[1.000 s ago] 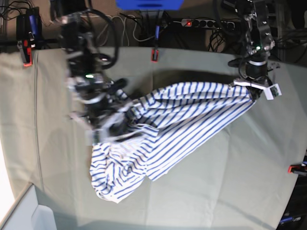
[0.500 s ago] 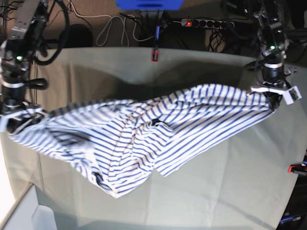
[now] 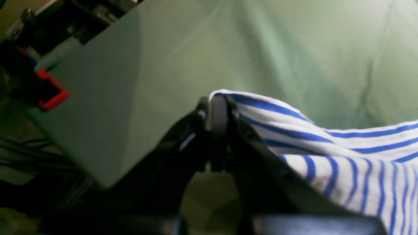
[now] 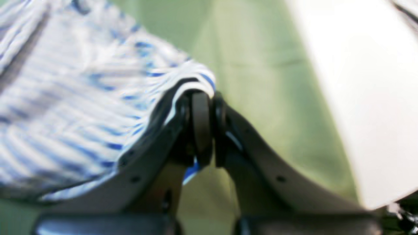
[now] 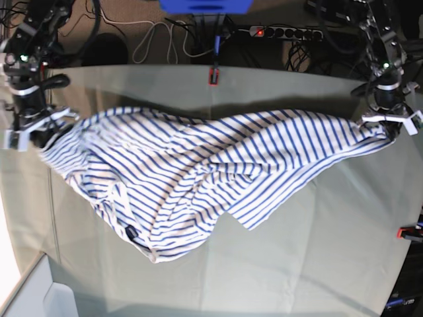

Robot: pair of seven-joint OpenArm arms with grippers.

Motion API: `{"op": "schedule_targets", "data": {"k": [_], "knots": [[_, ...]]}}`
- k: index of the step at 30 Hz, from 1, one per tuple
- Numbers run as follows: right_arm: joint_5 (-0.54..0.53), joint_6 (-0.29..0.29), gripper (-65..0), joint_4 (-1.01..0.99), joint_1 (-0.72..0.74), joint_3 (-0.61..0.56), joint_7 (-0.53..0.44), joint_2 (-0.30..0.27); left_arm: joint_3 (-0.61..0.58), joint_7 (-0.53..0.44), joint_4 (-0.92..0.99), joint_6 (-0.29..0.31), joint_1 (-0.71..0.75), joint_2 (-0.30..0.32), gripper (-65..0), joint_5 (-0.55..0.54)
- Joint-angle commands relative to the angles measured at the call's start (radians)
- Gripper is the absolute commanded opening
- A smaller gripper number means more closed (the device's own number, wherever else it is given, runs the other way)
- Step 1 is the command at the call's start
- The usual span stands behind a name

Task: Layout the t-shirt on the table in an organized manner, then fold the t-shirt properly
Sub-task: 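Pull the grasped edges apart with both grippers to stretch the shirt, then regrasp the shirt with the right gripper at a new edge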

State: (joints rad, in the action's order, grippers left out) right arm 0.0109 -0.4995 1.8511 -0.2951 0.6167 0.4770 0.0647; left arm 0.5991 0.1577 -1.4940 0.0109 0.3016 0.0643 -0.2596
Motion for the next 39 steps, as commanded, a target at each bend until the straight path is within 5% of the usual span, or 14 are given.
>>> {"op": "schedule_targets", "data": {"k": [1,10,17,28,39], "knots": [[-0.010,-0.043,-65.0,0.003,-0.017,-0.016,-0.021,-0.022,0.005,-0.030,-0.018,-0.004,0.003,0.010,-65.0,0.001],[-0.012,-0.066,-33.0,-0.005,-0.079,-0.067,-0.027,-0.067,0.005,-0.030,-0.018,-0.004,0.005,0.010,-65.0,0.001],[-0.012,-0.067,-31.9,0.078,0.017,-0.093,-0.021,-0.004,0.005,-0.030,-0.018,-0.004,0.018,-0.008,-65.0,0.001],[-0.010,-0.057,-31.7,-0.138,0.216,-0.654,-0.021,0.002,0.003,-0.030,-0.018,-0.004,0.061,-0.024,-65.0,0.001],[-0.010,0.127,-31.7,-0.546,0.457,-0.918,-0.027,0.004,0.005,-0.030,-0.018,-0.004,0.103,-0.025,-65.0,0.001]]}}
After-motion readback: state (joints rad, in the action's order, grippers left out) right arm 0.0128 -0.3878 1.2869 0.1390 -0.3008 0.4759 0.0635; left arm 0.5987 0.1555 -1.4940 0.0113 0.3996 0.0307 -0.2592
